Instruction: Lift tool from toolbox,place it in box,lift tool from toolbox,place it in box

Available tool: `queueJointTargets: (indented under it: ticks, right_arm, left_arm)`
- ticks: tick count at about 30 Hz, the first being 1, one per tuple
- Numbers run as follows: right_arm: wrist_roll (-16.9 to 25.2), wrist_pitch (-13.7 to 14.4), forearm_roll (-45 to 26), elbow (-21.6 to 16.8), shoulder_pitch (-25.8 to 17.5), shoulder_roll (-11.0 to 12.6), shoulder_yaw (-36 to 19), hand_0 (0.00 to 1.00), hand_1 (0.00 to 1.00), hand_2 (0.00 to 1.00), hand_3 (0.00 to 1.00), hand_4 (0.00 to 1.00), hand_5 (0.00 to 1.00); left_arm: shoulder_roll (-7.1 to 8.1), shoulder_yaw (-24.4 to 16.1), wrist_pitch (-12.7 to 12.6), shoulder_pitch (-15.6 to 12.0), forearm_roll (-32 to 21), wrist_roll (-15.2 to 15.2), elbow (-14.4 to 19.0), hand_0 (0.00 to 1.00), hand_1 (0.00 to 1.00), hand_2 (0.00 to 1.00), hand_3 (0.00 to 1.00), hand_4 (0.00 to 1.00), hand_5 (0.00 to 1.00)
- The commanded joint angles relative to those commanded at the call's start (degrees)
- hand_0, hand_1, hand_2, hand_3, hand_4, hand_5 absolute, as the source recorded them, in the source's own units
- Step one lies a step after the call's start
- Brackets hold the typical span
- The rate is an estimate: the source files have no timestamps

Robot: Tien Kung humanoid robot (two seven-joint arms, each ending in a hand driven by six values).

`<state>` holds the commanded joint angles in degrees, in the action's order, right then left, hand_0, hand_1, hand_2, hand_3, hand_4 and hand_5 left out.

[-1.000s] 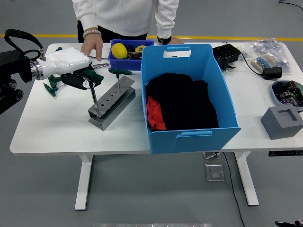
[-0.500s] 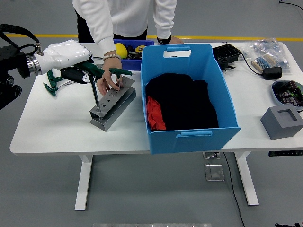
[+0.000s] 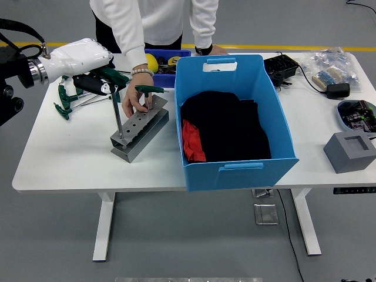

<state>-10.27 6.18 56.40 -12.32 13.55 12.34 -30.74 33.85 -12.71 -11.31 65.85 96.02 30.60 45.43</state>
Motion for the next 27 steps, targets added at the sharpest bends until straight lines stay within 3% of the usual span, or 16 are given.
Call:
queueJointTargets:
  ticks: [11,27]
  right_arm:
    - [0.1,0.0,-0.3,0.1,0.0,0.1,0.3,0.648,0.604,0.67,0.536,0.785,0.596]
    - [0.1,-0.1,-0.3,0.1,-0.2,0.1,0.3,0.646,0.603,0.67,0.536,0.785,0.597]
  left_arm:
    - [1.28,-4.1,1.1,0.5,0.1,-0.4,1.3,0.209,0.053,0.073,0.069,0.582,0.735]
    - [3.32,-5.2,2.2,2.8,0.2,-0.9,3.8,0.208,0.053,0.073,0.069,0.579,0.73]
